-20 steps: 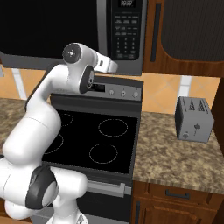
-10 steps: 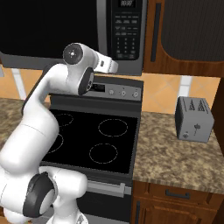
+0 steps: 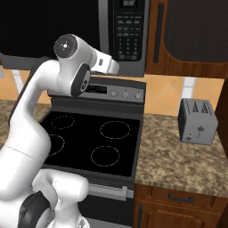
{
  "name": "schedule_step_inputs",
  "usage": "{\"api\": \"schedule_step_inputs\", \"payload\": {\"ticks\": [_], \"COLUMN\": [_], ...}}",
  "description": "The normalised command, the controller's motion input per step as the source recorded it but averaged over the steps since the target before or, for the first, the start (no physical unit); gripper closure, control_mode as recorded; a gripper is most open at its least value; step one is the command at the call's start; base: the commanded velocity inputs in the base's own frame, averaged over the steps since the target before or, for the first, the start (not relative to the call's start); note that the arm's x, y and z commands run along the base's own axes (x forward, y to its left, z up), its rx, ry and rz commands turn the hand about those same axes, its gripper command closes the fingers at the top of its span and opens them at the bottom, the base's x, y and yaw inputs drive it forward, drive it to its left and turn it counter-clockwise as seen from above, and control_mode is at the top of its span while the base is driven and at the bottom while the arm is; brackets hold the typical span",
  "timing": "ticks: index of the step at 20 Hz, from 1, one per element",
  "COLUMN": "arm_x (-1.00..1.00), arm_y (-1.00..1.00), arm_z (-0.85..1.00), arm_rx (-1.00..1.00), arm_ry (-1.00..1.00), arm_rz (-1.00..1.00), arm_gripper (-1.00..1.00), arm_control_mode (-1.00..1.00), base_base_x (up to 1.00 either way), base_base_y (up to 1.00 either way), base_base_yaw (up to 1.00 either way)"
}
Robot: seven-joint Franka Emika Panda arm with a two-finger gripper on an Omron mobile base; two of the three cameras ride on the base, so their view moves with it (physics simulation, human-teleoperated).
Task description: Open the microwave, place the bowl with waffle inside the microwave, then close the microwave door and turn it on.
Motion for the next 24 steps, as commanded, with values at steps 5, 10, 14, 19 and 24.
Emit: {"api": "schedule_step_inputs", "payload": {"ticks": [5,10,14,19,24], "arm_x": [-0.15,0.06,0.11,0.02,0.10], "arm_y": [-0.57,-0.91,-0.29,0.00,-0.03], "arm_z": [0.00,0.06,-0.02,0.00,-0.01], "arm_rx": [0.01,-0.06,-0.14,-0.03,0.00], "arm_ry": [-0.09,-0.12,-0.11,0.00,-0.01], "arm_rz": [0.00,0.00,0.00,0.00,0.00], "arm_gripper": [-1.00,-1.00,-1.00,-1.00,-1.00], "arm_control_mode": [-1.00,-1.00,-1.00,-1.00,-1.00], "base_base_x": [0.00,0.00,0.00,0.00,0.00], "base_base_y": [0.00,0.00,0.00,0.00,0.00], "base_base_yaw": [0.00,0.00,0.00,0.00,0.00]}}
